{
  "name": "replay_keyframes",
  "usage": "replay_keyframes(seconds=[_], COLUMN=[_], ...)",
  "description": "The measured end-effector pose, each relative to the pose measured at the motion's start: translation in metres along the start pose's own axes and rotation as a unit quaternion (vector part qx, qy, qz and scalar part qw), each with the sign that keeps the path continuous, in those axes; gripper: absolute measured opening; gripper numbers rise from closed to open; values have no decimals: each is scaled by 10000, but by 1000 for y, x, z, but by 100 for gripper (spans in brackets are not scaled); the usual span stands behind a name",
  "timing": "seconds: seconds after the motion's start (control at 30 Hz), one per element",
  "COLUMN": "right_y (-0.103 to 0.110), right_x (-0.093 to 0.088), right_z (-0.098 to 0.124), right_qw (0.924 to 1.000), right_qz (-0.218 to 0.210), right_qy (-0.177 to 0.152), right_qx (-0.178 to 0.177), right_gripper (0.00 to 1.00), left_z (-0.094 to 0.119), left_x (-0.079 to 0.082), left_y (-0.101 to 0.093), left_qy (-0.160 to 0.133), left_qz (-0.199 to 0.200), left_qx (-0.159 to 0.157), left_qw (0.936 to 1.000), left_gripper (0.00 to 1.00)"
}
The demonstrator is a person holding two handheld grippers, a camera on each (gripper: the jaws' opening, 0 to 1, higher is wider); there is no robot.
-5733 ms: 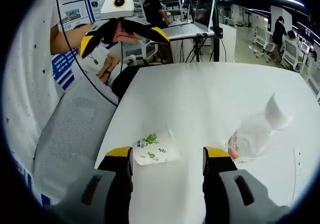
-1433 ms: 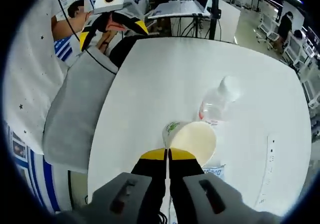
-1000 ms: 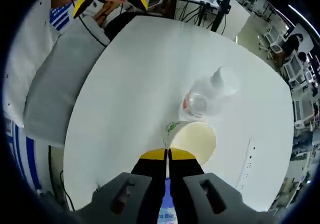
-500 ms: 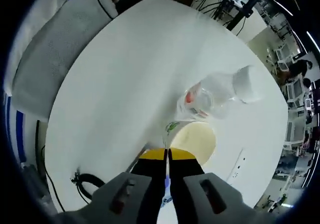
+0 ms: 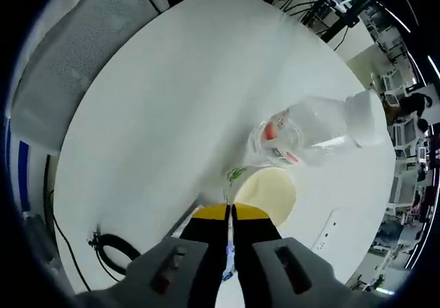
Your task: Arrange the tabletop items into an orderly group along one side of the table until the central work area is clear of visible clutter.
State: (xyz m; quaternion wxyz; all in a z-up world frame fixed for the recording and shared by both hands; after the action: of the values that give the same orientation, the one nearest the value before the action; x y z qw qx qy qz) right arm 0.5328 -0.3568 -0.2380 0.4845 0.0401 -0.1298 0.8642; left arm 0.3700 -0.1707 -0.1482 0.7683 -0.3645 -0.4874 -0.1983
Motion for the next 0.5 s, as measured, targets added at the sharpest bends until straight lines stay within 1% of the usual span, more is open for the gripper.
replay_keyframes(seconds=[0.13,0.2,0.27,0.33,0.43,0.5], right_y=[1,1,1,3,3,3], right_x=[1,-1,-1,0,0,0], right_z=[-1,-2,-2,-2,-3,-3], right_qw=[10000,10000,10000,9999,9999,9998], right_qz=[-35,-5,-63,-105,-159,-174], right_qy=[-45,1,-6,-53,-55,-67], right_qx=[37,-4,-46,-2,-22,-48], right_gripper=[0,0,1,0,5,5], left_z=[-1,-1,-2,-2,-2,-2], left_x=[-1,0,0,-1,-1,0], left_y=[0,0,0,0,-1,-1], left_qy=[0,-10,-7,-14,-11,-18], left_qz=[13,27,18,35,28,27], left_qx=[0,-12,-10,-8,-12,-17], left_qw=[10000,10000,10000,10000,10000,10000], left_gripper=[88,88,88,88,88,88])
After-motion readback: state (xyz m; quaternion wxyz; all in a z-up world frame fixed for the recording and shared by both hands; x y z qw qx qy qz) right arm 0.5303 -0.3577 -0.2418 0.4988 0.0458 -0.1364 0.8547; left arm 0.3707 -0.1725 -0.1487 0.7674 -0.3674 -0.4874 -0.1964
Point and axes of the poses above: the point that each gripper's makers call its tool centre point, and the gripper's own axes: z roughly backward along the fingers, y roughly to its left, x roughly out of its top, the point moved 3 cm from there along z, roughly backward along the fingers, and after that the axes turned 3 degrees about -y, right-handed, at the moved point
